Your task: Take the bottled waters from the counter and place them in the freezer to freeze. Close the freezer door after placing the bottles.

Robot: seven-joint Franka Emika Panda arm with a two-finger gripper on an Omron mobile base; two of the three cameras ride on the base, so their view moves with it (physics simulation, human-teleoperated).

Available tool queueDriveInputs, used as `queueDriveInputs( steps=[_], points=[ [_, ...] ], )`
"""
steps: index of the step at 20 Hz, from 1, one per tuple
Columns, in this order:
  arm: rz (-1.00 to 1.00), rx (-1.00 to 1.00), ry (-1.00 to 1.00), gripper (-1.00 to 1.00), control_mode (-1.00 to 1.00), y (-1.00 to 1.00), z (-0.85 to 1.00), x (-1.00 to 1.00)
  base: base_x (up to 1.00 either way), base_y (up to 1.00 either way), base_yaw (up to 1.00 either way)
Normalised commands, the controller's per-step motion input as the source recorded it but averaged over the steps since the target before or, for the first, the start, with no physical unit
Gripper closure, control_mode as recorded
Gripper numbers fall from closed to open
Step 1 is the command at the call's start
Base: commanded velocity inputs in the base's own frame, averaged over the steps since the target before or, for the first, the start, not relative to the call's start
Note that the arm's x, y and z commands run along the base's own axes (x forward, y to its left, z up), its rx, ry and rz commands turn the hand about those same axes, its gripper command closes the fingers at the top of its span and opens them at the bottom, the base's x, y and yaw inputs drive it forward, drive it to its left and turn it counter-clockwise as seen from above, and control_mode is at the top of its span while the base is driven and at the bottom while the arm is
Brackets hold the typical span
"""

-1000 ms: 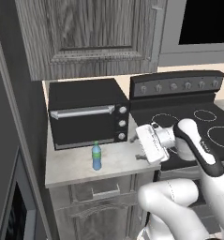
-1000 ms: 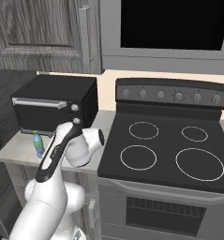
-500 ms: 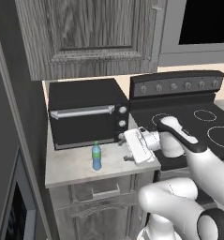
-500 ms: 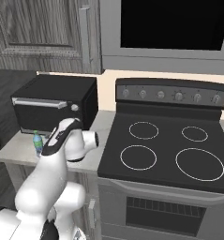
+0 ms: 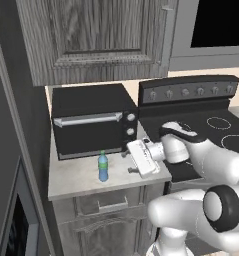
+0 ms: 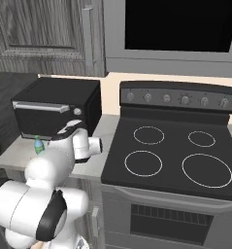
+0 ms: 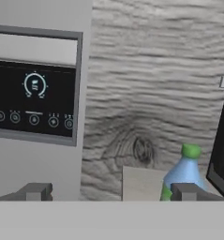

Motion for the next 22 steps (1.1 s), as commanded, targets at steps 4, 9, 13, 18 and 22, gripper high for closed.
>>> queueDriveInputs(
  steps=[4,9,13,18,22],
  points=[
    [0.0,0.0,0.0,-1.0,-1.0,0.0,-0.05,0.42,0.0,0.0,0.0],
    [0.0,0.0,0.0,-1.0,-1.0,0.0,-0.01,0.29,0.0,0.0,0.0],
    [0.0,0.0,0.0,-1.0,-1.0,0.1,0.0,0.09,0.0,0.0,0.0],
    [-0.02,0.0,0.0,-1.0,-1.0,0.23,-0.08,0.0,0.0,0.0,0.0],
    [-0.07,0.0,0.0,-1.0,-1.0,0.18,-0.06,0.0,0.0,0.0,0.0]
  ],
)
